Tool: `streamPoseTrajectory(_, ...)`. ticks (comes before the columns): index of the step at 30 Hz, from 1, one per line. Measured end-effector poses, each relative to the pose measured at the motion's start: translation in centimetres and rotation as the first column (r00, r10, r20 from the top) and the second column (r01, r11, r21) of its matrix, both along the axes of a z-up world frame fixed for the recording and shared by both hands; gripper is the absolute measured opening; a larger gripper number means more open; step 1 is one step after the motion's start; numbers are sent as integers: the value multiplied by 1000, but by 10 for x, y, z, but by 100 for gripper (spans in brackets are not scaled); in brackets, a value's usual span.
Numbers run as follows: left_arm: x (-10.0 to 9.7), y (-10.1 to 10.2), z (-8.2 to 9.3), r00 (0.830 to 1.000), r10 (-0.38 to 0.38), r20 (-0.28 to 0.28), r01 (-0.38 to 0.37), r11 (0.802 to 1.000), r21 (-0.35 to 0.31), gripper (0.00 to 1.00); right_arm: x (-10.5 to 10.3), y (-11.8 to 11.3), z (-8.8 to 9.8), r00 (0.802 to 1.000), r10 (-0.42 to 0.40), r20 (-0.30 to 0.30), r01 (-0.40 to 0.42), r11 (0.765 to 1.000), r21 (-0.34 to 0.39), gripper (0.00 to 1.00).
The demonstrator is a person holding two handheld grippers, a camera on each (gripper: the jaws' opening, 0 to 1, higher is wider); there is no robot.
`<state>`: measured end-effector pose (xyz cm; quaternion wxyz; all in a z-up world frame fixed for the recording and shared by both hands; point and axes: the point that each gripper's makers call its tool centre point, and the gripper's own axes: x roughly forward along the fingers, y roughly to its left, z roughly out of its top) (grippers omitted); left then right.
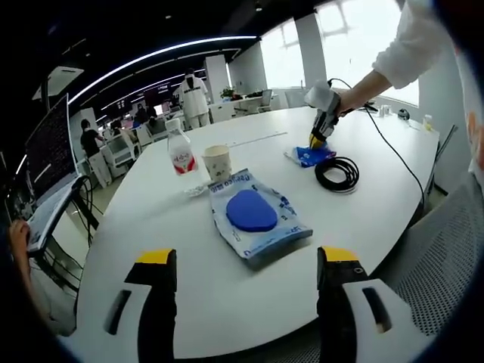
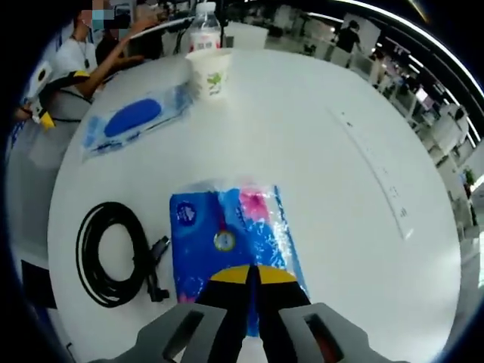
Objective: Arrange the tabletop items into an orderly group along one side of the table until the central work area is clear of visible clutter.
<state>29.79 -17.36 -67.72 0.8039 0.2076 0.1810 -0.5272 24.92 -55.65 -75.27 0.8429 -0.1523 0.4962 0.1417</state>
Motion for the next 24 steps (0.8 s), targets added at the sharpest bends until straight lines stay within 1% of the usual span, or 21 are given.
streamPoseTrajectory(5,0,0,-1,1000,-2,2,2,1000,7,76,-15,-8,-1,999,18,-30,-19,999,-28,0)
streamPoseTrajectory(9,0,0,-1,1000,-1,2,1,1000,8,75,-25,-17,-2,999,7,-38,-8,999,-35,0)
streamPoseTrajectory(12,0,0,-2,1000,0,2,0,1000,9,74,-29,-20,-2,999,0,-41,-1,999,-36,0)
streamPoseTrajectory(15,-1,1,-3,1000,-1,0,1,1000,18,74,-38,-28,1,999,-4,-43,3,999,-42,0)
streamPoseTrajectory(19,0,1,-3,1000,0,0,0,1000,19,74,-44,-35,6,999,-24,-29,23,999,-37,0)
streamPoseTrajectory(24,-1,1,-4,1000,-3,-2,3,1000,23,73,-53,-46,8,999,-23,-35,21,998,-51,0)
